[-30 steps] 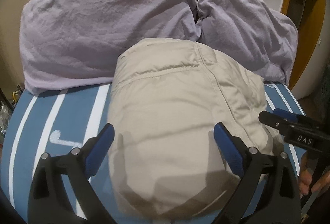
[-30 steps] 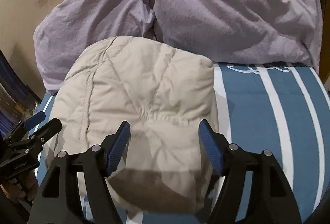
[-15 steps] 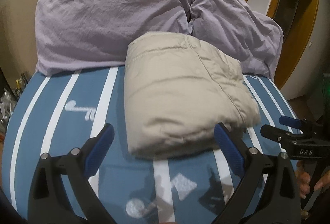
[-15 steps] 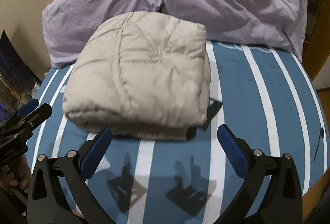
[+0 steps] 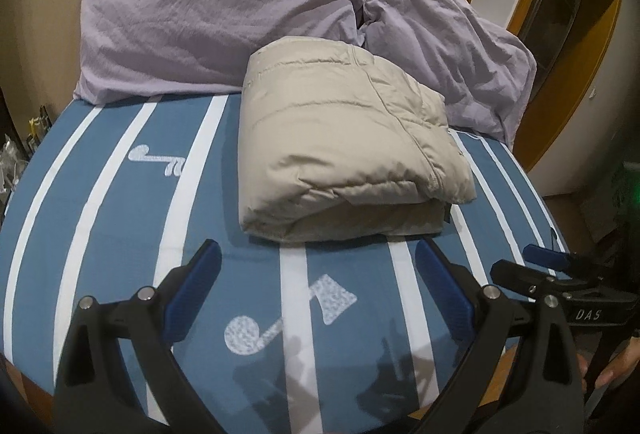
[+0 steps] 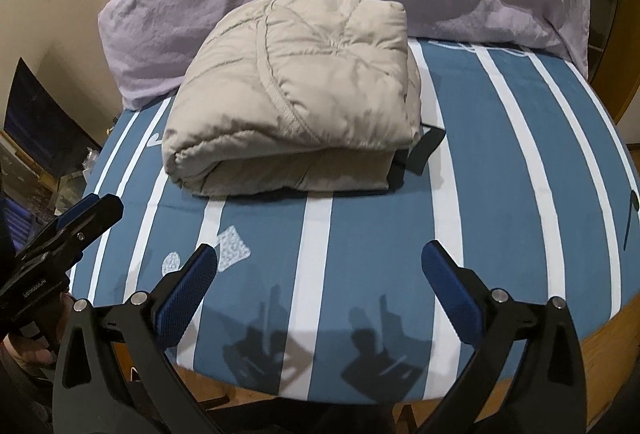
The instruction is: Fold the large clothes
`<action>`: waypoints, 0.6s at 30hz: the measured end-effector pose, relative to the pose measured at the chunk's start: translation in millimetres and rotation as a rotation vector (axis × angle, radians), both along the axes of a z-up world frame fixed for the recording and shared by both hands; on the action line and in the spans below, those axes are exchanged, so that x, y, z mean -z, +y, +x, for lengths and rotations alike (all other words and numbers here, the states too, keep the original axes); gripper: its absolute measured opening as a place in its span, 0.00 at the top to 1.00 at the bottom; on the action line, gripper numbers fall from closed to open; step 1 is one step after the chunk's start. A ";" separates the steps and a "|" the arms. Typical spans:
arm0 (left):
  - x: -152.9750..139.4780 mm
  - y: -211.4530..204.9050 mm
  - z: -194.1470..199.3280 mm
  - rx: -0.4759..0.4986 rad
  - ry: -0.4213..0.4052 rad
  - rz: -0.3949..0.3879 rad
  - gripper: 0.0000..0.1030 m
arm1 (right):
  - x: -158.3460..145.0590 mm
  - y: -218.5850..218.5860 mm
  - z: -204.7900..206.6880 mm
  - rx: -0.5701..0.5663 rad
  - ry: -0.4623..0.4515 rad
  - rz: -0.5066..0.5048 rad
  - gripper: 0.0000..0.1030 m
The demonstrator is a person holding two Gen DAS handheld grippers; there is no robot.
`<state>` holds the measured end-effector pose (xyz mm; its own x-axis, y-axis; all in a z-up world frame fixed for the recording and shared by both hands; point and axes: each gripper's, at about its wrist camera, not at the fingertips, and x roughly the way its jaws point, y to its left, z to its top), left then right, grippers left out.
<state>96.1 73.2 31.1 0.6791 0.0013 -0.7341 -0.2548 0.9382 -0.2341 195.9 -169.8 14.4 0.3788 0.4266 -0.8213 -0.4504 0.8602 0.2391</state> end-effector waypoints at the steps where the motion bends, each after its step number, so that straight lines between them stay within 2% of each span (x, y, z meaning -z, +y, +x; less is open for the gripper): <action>1: -0.2 -0.1 -2.4 -0.002 -0.001 -0.008 0.06 | 0.8 -0.7 -1.9 0.000 0.007 0.004 0.01; 18: 3.6 -10.0 -14.3 0.002 -0.001 -0.055 0.06 | 0.7 -7.0 -11.1 0.018 -0.010 0.039 0.01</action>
